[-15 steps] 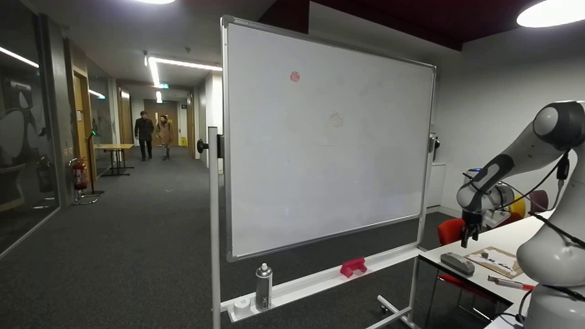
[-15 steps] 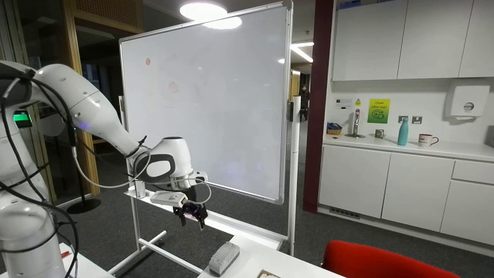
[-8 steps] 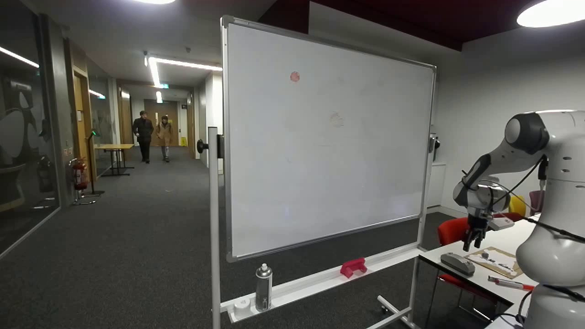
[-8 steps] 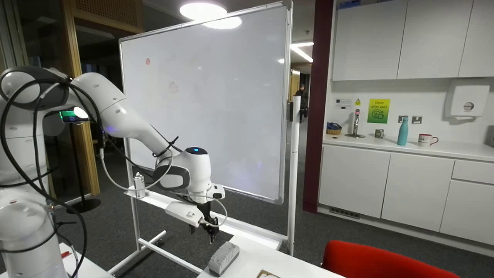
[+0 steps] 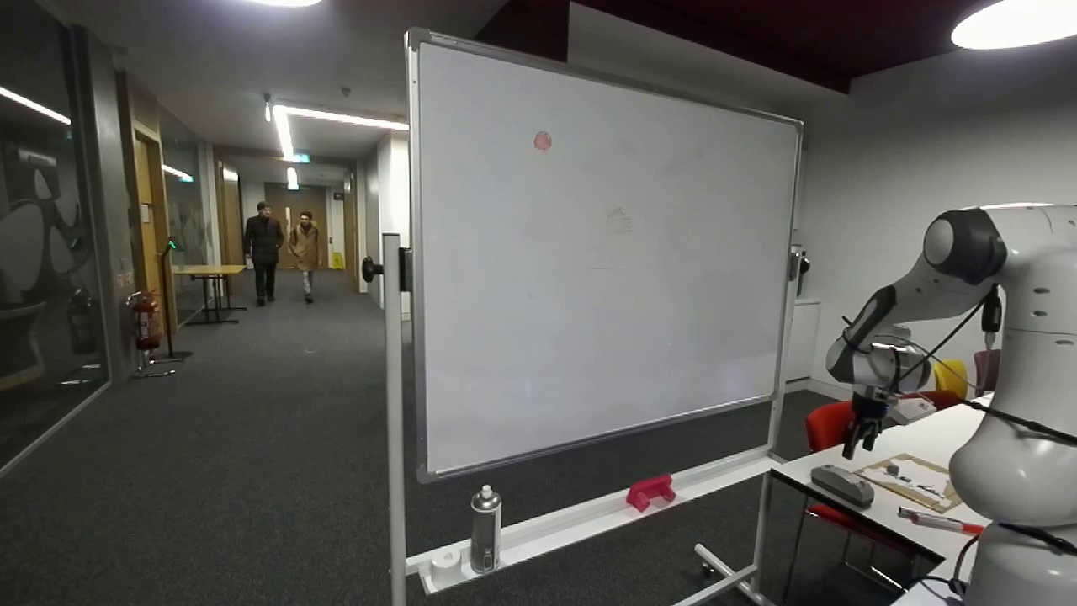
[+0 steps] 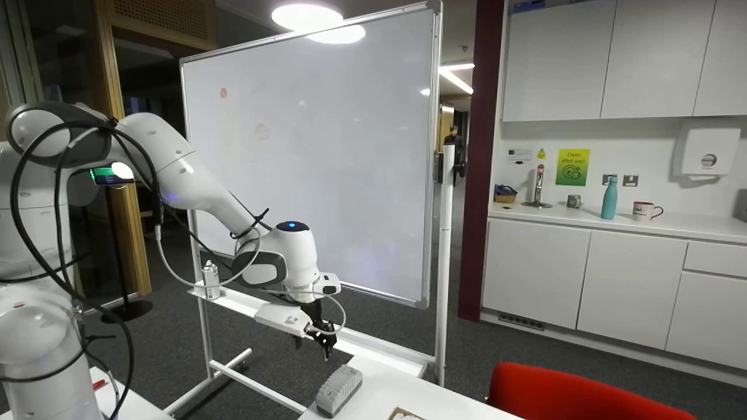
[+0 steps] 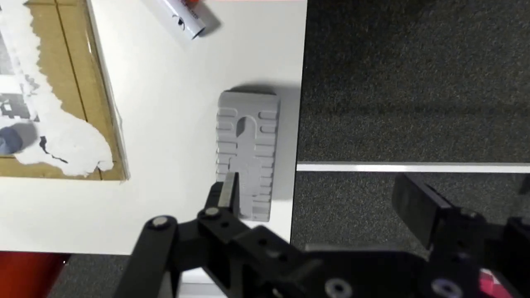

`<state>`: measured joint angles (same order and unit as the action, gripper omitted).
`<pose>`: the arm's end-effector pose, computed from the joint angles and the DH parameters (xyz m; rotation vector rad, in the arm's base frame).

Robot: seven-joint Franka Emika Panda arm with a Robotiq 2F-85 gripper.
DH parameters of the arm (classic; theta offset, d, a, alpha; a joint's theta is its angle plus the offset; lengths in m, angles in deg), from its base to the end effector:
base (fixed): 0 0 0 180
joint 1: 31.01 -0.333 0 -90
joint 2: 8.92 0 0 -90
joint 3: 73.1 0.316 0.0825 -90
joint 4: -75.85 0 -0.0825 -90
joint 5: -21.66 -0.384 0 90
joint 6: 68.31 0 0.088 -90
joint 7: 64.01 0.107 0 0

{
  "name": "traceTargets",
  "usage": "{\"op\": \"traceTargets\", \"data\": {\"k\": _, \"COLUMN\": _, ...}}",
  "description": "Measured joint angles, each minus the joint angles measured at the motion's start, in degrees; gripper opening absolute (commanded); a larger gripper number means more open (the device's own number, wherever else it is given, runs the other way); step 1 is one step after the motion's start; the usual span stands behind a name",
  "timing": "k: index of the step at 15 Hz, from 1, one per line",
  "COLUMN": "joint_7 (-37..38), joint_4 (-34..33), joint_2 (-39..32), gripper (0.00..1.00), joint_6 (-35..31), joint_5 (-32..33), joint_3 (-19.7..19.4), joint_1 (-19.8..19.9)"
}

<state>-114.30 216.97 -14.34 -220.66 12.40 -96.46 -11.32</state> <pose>0.3547 -0.3397 0.2712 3.0872 -0.0139 0.1691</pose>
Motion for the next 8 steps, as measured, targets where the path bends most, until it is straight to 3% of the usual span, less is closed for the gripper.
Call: {"op": "traceTargets", "data": {"k": 8, "joint_7": -2.44, "joint_4": -3.49, "joint_2": -7.1, "gripper": 1.0, "joint_6": -2.27, "joint_5": -10.61, "joint_3": 1.54, "joint_1": 1.09}}
